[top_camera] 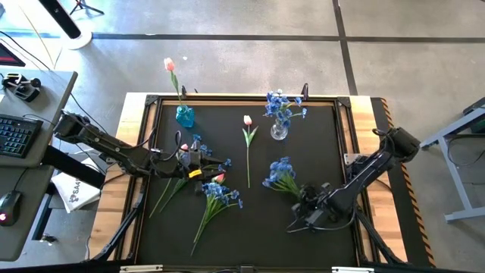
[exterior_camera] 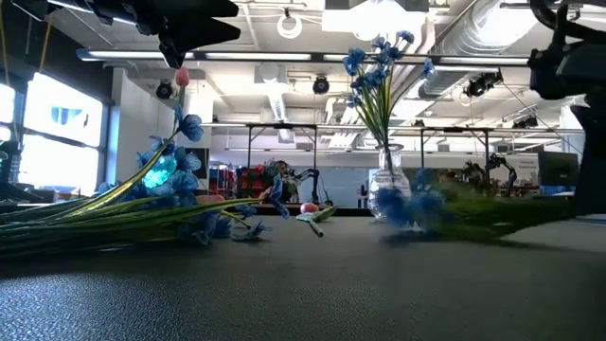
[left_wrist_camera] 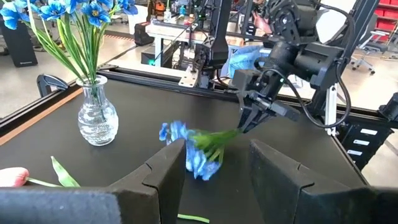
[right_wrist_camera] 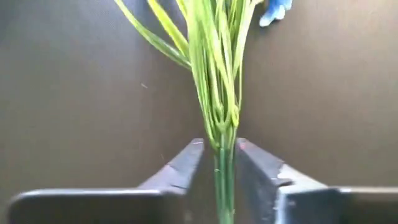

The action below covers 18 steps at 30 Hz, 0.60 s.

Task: Sort flowers into vase by color
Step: Put the blue flowers into the transparent vase

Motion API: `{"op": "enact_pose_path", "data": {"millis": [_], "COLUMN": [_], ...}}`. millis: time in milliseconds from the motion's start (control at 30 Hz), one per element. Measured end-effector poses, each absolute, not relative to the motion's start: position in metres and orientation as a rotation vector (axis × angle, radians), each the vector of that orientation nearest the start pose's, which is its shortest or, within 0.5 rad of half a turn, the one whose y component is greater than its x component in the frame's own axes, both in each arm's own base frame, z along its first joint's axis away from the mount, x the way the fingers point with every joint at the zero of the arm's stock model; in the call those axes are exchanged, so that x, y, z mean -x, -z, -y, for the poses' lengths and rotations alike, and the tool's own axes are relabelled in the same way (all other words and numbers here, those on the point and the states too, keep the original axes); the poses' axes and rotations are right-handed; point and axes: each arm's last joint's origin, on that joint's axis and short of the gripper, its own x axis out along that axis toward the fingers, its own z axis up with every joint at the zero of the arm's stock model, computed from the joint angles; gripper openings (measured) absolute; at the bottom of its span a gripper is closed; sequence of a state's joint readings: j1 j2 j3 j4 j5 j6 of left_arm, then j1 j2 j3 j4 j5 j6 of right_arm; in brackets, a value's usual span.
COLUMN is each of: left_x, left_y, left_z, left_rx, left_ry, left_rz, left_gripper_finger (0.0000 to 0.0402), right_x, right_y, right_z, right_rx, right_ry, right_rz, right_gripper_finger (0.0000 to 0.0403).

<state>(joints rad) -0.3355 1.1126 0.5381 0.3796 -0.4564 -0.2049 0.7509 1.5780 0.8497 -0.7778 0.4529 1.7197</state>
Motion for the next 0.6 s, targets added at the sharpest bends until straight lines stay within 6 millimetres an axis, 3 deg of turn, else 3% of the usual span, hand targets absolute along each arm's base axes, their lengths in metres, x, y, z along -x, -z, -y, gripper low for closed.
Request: {"op": "enact_pose_path", "data": {"millis": [267, 400, 600], "left_x": [-0.224, -0.224, -0.224], "left_y": [-0.238, -0.238, -0.238], "left_z": [0.065, 0.065, 0.065], "left_rx": [0.125, 0.126, 0.126], "left_ry": [-0.140, -0.140, -0.140], "left_rz": [-0.179, -0.179, -0.180], "left_gripper_finger": [0.0156, 0.0156, 0.0156], "right_x": [-0.193, -0.191, -0.184], "right_y": [-0.148, -0.138, -0.124], "right_z": [-0.158, -0.152, -0.145], "right_rx": [-0.447, -0.406, -0.384], "right_ry": [0.662, 0.647, 0.639], "right_rz": [-0.935, -0.921, -0.905], "right_gripper_finger": [0.0236, 0.0252, 0.0235]}}
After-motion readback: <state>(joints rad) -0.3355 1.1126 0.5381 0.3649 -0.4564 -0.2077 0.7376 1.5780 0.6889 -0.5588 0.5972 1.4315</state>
